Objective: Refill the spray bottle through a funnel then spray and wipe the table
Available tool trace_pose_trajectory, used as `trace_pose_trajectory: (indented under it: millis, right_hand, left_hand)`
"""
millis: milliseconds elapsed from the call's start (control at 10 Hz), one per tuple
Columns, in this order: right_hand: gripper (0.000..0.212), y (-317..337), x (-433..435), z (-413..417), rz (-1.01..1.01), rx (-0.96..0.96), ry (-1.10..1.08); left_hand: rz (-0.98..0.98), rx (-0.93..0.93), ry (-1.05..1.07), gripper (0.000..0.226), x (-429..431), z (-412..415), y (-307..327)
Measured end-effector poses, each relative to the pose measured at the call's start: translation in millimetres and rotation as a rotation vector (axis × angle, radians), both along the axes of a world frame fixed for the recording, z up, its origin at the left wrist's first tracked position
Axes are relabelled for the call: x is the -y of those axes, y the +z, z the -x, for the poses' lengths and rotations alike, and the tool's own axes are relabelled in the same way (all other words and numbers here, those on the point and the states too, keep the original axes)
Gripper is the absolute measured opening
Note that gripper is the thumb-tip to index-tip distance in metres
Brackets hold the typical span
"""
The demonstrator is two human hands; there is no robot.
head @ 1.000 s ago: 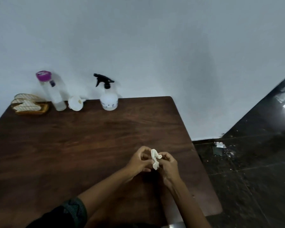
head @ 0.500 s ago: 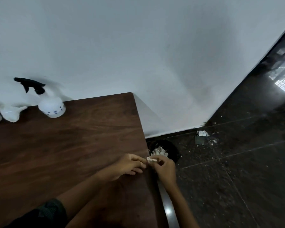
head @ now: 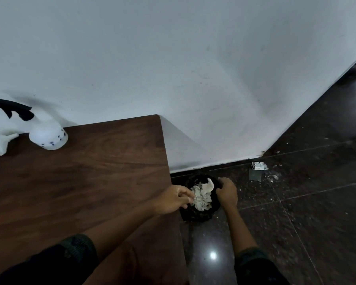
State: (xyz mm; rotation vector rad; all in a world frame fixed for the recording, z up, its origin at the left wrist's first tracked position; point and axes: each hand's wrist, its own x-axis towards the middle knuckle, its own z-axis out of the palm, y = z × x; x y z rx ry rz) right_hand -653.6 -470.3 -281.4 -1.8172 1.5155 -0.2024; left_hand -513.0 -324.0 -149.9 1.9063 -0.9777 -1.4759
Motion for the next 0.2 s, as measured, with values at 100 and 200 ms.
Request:
trace_pose_trajectory:
  millis: [100,200]
  right_hand:
    - [0.039,-2,-1,6,-0.026,0.03,-0.078]
    - [0.029,3,-14,7,-0.071,0.072,-0.152]
  left_hand:
    - [0.02,0.034,-0.014,0.027,2,-2,-7]
    - [0.06,0.047,0.044,0.026,-4,-3,-8]
